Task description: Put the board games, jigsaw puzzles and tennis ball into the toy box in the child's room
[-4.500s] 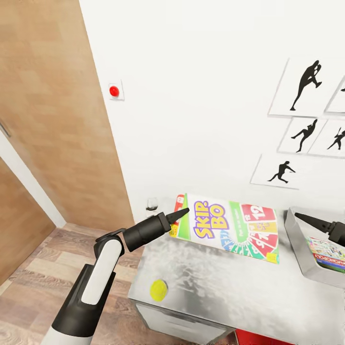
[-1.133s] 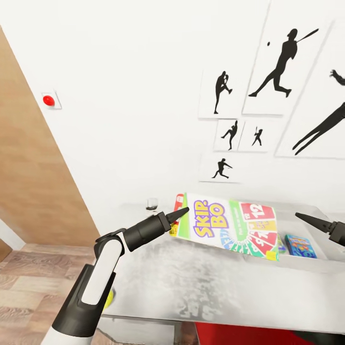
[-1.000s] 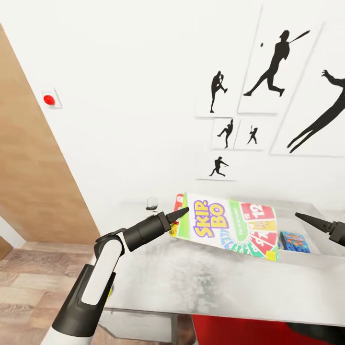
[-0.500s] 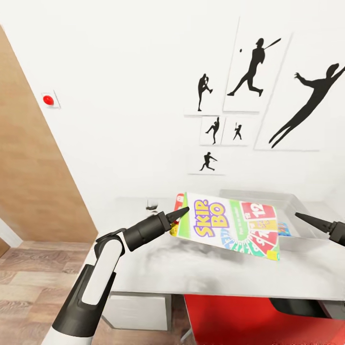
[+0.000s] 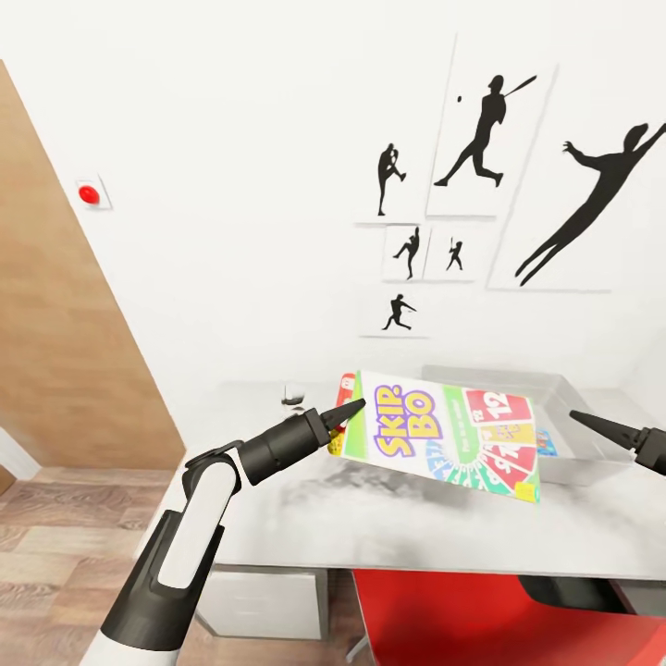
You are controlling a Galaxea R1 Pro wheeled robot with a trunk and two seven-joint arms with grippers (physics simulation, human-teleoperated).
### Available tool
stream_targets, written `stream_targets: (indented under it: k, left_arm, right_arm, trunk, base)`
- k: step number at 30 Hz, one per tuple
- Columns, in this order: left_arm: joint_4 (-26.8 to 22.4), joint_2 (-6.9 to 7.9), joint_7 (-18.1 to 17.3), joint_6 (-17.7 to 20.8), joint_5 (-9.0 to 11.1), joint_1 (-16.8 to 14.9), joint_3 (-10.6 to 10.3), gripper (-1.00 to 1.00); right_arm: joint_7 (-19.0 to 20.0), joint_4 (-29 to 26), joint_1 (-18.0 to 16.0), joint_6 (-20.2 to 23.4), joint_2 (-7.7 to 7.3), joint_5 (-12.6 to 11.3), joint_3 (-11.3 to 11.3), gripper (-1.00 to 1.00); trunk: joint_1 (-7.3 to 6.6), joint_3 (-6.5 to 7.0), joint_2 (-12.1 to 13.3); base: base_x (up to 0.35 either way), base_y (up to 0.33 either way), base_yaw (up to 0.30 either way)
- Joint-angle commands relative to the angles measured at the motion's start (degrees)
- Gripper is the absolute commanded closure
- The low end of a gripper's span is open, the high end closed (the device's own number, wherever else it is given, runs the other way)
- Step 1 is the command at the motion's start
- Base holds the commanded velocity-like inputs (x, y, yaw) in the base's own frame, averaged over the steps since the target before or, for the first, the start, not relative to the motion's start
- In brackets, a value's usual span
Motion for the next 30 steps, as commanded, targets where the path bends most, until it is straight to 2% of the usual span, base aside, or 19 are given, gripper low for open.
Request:
stream_targets:
  k: [1, 20, 30]
  left_arm:
    - [-0.02, -0.04, 0.01, 0.37, 0.20, -0.05, 0.07, 1.00]
    - [0.03, -0.04, 0.11, 0.32, 0.17, -0.05, 0.07, 1.00]
    - [0.04, -0.04, 0.13, 0.34, 0.19, -0.05, 0.07, 1.00]
  right_arm:
    - [0.24, 0.02, -0.08, 0.22, 0.00, 0.10, -0.04, -1.00]
    - [0.23, 0.02, -0.06, 0.18, -0.03, 0.11, -0.04, -1.00]
    - [0.23, 0.02, -0.10, 0.18, -0.06, 0.11, -0.04, -1.00]
  trunk:
    - [0.04, -0.11, -0.12]
    - [0.04, -0.11, -0.12]
    - [0.04, -0.11, -0.12]
  base:
    - [0.103, -0.133, -0.002]
    - [0.158, -0.210, 0.000]
    - [0.051, -0.068, 0.000]
